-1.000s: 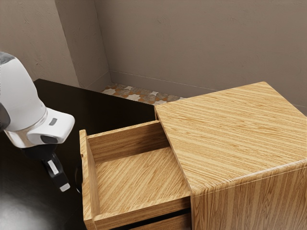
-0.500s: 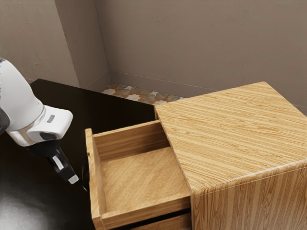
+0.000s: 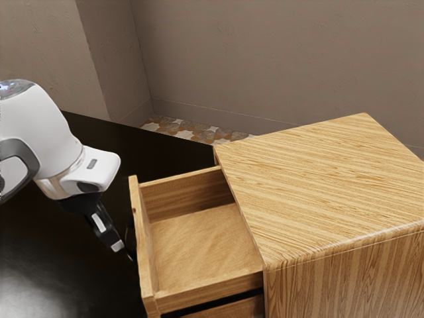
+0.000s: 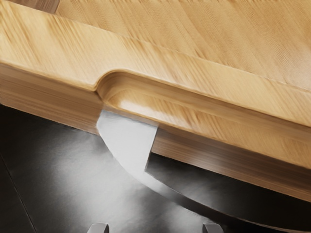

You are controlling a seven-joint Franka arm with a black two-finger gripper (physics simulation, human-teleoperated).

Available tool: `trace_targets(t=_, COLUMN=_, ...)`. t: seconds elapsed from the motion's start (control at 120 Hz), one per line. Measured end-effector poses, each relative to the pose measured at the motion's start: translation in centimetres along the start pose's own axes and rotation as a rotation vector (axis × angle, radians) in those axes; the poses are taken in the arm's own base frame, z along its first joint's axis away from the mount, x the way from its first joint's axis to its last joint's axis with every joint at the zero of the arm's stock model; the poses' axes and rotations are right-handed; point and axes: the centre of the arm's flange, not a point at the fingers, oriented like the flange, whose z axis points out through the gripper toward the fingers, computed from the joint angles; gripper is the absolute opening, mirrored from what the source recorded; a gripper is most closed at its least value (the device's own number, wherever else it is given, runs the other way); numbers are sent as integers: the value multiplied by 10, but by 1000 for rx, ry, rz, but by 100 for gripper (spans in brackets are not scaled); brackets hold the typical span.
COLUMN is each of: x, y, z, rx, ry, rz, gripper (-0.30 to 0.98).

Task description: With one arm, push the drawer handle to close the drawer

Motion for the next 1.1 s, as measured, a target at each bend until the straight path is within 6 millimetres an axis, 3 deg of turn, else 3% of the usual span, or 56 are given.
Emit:
trace_targets(t=0.442, x=51, y=19, z=1, rx=7, ry=59, rz=90, gripper=19)
trace_targets(t=1.1, x=130, y=24, z=30, rx=-19, ry=62, rz=142, gripper=19)
